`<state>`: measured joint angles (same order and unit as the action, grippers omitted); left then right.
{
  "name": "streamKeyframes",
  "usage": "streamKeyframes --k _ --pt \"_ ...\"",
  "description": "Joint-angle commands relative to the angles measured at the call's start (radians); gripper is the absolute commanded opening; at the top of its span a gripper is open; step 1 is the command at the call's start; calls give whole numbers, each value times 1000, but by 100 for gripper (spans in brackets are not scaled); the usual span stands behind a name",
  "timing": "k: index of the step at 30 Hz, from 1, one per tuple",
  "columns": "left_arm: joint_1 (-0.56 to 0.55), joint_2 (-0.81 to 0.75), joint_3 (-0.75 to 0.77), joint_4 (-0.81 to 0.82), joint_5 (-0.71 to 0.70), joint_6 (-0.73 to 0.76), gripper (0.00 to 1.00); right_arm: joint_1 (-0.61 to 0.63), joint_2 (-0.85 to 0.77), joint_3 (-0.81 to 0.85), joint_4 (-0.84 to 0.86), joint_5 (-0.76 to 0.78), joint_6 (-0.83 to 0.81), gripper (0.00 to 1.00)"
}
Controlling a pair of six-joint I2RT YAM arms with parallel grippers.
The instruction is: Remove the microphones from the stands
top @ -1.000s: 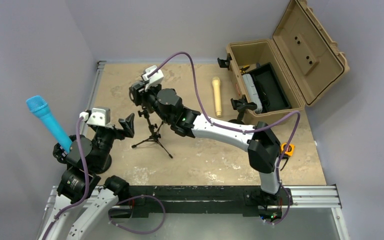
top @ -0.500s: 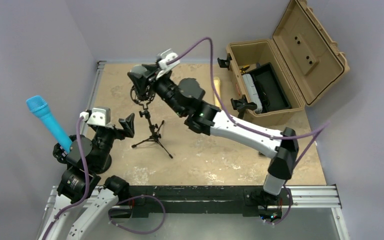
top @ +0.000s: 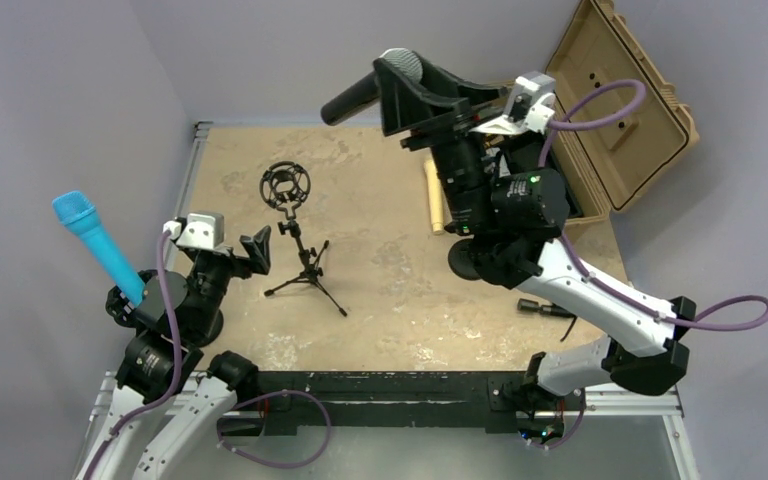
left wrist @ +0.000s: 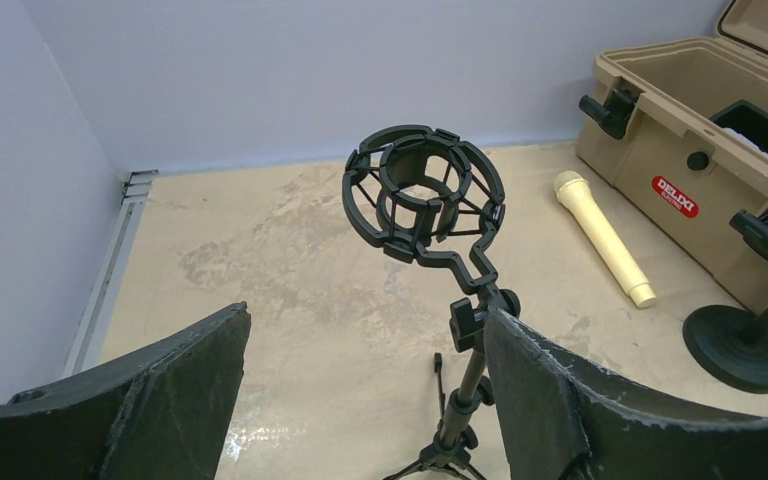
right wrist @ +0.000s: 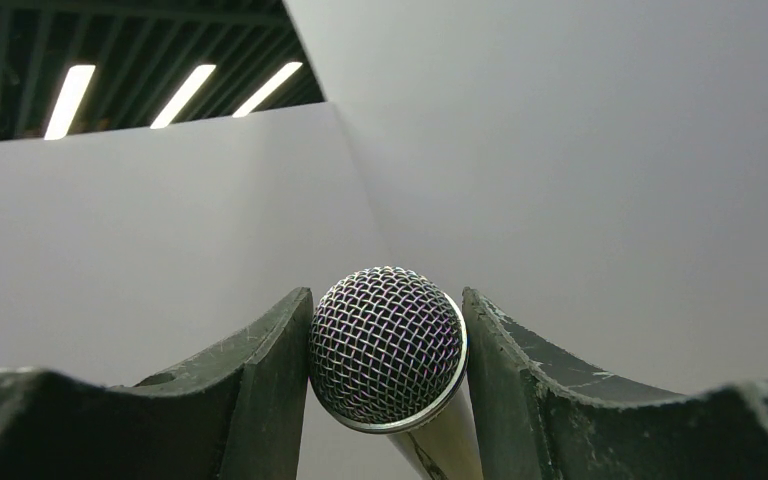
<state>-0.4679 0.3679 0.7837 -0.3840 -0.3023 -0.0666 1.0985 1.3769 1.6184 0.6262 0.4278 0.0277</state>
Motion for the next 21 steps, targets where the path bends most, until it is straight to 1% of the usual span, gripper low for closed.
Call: streamKeyframes --k 1,3,5,8,10,13,17,21 --pt "-5 17 27 25 3 6 84 -19 10 -33 -27 244 -76 0" --pt "-6 21 27 20 1 7 84 -49 24 -37 -129 263 -41 0" --pt "-5 22 31 19 7 4 84 -88 32 -57 -224 211 32 0" --pt "-5 25 27 25 14 1 84 -199 64 -70 -379 76 133 0" --pt "-6 31 34 21 25 -6 84 -255 92 -77 -467 9 172 0" --pt "-6 34 36 20 46 -14 84 -299 135 -86 -559 5 217 0" --pt "-6 32 37 17 48 -15 84 -361 186 -118 -586 -82 234 0" --pt "-6 20 36 18 45 -15 84 -440 304 -116 -586 -121 215 0"
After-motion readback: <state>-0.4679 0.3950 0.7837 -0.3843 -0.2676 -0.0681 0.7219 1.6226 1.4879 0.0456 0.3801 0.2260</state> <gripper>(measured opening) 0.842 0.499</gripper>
